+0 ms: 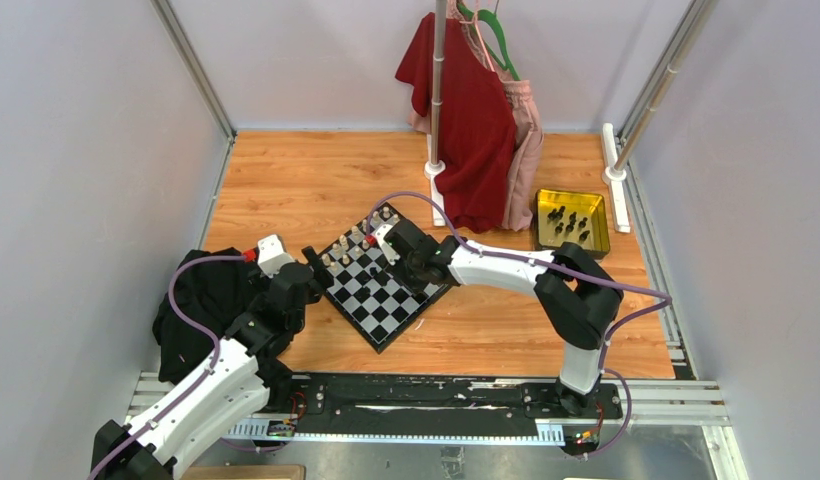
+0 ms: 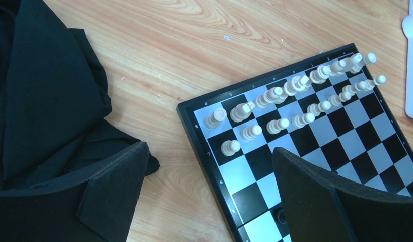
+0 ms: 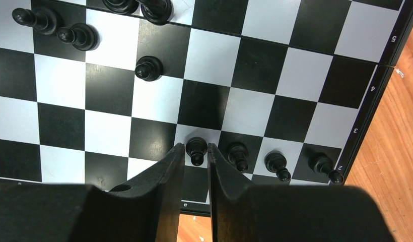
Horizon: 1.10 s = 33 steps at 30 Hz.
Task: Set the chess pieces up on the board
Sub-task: Place the chess piece on the chessboard, then pick up the chess piece from the chessboard.
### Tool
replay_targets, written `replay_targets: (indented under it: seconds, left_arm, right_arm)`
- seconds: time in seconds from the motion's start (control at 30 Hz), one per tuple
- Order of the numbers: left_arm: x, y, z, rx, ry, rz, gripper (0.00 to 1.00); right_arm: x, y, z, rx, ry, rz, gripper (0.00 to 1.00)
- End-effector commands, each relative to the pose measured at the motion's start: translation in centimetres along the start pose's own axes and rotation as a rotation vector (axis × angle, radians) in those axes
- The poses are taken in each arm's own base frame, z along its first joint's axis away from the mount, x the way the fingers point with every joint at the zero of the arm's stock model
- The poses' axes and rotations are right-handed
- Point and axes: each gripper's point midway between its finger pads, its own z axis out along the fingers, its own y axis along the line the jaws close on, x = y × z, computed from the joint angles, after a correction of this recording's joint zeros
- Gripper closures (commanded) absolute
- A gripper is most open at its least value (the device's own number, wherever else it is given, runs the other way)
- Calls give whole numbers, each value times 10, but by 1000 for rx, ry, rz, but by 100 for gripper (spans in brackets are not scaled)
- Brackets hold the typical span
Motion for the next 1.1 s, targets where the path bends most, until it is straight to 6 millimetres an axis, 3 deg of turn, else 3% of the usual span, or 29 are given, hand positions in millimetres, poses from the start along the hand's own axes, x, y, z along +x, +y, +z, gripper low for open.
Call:
replay_targets:
  seconds: [0.0,0.47,1.07]
  left_arm:
    - [-7,-4,-1,6,-28,-30,0]
    - [-7,-1,-2,3,-30,-34,0]
    - [-9,1,-4,4,-40,-43,0]
  right_arm:
    - [-7,4,-11,5,-15,-18,72]
    - [-40,19,-19,-64,-77,-56,71]
    - [-55,34,1,-136,-79,-73,71]
